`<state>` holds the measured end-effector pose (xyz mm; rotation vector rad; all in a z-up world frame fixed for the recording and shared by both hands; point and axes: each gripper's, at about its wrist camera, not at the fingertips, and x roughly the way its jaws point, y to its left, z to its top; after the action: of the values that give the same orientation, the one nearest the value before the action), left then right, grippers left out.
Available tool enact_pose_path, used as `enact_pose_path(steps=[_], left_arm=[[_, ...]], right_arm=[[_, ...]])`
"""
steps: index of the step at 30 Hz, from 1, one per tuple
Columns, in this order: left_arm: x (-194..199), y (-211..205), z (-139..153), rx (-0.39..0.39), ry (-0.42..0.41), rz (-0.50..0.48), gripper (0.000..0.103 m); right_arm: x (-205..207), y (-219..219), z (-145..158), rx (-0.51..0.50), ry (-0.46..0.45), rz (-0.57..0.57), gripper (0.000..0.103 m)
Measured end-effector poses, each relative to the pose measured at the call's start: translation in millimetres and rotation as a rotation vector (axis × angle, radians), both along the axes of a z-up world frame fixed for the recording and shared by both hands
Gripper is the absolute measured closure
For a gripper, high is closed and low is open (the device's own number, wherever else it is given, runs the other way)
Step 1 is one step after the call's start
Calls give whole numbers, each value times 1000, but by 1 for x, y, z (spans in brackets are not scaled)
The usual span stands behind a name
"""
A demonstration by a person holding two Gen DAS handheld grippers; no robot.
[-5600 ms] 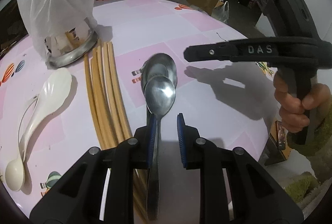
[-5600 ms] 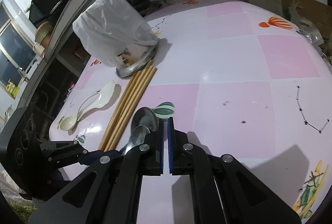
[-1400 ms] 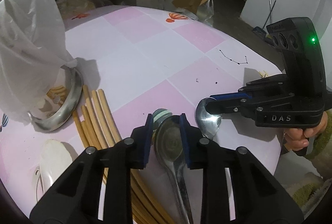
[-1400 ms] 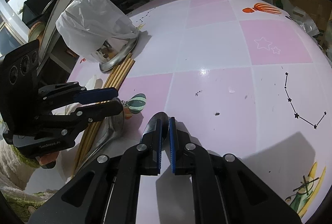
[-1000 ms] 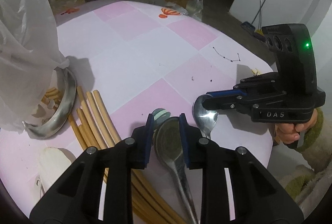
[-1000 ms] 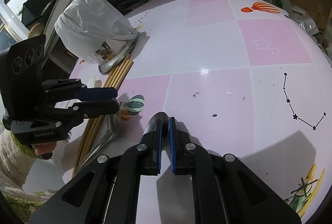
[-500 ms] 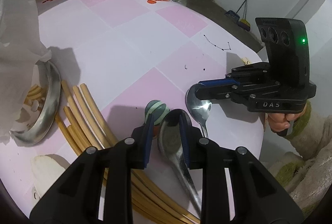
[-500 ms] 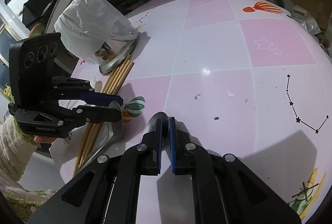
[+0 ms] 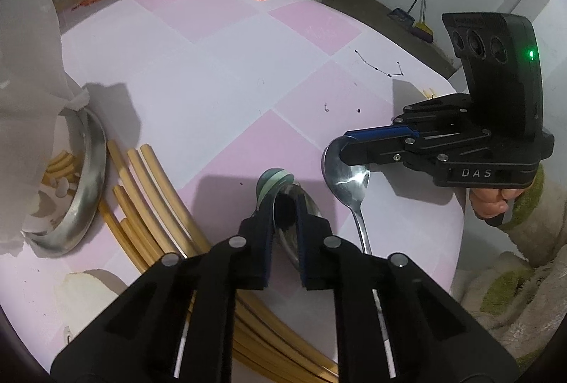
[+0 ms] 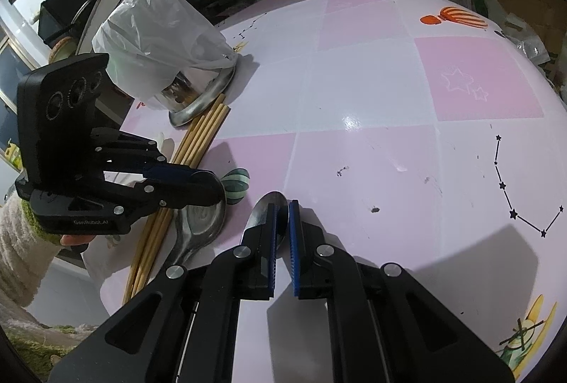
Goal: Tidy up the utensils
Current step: 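Lift the metal spoons with the right gripper off the table, then carry the spoons with the right gripper over the bag-covered holder and lower them in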
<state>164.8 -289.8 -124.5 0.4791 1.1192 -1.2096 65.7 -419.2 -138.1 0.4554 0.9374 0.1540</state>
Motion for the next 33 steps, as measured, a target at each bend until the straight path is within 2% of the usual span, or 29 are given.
enact_pose_path(steps=[4,8,17,23,33], left_arm=[[-6,2,8,-15,-52,11,98],[-14,6,19,-23,-132,36,98],[-39,31,52,-84,-316,124,100],[-45,66,85,-141,-421,234,101],[-32,113,149,-253,-540,372,101]], right_arm=[[-1,5,5,-40,-10,-5,96],[-3,9,15,-80,-34,-14,97],[-15,27,51,-240,-107,-53,98],[-25,35,81,-347,-154,-73,100],[-21,45,145,-507,-260,-81,100]])
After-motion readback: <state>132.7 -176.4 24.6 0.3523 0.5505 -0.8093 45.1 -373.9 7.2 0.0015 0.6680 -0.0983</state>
